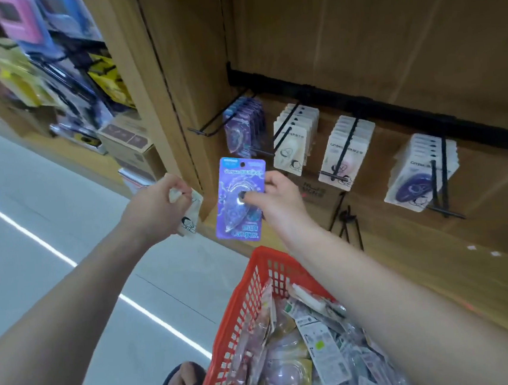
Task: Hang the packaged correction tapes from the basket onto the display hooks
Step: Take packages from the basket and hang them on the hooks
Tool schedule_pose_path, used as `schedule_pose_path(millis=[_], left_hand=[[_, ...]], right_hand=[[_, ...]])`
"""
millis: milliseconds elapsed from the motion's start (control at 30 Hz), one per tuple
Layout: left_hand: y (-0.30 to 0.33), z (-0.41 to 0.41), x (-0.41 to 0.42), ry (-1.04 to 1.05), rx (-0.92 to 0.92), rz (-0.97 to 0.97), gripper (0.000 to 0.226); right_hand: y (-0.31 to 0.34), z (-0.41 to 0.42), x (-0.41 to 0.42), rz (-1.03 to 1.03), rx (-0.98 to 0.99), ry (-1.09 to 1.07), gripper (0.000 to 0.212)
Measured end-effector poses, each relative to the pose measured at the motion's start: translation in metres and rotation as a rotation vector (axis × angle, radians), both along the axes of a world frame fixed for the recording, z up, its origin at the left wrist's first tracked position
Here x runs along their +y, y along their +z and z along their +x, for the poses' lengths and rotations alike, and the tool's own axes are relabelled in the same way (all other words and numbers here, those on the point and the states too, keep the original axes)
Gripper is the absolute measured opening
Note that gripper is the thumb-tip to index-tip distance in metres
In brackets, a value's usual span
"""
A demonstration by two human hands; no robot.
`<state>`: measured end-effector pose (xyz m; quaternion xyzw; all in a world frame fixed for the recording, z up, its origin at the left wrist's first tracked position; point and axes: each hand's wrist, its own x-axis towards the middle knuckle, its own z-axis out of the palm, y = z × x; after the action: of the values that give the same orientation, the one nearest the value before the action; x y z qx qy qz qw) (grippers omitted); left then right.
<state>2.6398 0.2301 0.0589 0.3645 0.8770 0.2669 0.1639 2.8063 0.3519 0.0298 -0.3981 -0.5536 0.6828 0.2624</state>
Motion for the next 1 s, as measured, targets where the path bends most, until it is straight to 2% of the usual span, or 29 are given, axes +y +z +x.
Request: schedule_pose_path(millis=[100,300,467,633,833,1000], left_hand=[[0.005,-0.015,-0.003,0.017,0.11,-0.037,0.01],[0.006,-0.025,-0.006,0.007,0.143,-0.001,0.008],[0.0,-0.029,-0.005,0.008,0.172,-0.029,0.01],[0.0,-0.025,-0.003,-0.029,0.184,-0.029,0.009],[0.003,-0.012,0.004,-0.101,0.129,0.016,0.004],[0.008,0.003,0.013,-0.106,0.077,0.057,0.008]], right_hand=[[-0.004,-0.043,0.006,0.047,-0.02,0.0,0.023],[-0.016,-0.106,0.018,0.021,-0.003,-0.073,0.02],[-0.026,-0.124,0.026,-0.034,0.036,-0.143,0.019],[-0.033,-0.134,0.044,-0.03,-0.056,-0.214,0.019],[-0.035,-0.145,0.081,-0.07,-0.213,-0.312,0.049],[-0.043,-0.147,0.094,-0.106,-0.278,-0.26,0.073]])
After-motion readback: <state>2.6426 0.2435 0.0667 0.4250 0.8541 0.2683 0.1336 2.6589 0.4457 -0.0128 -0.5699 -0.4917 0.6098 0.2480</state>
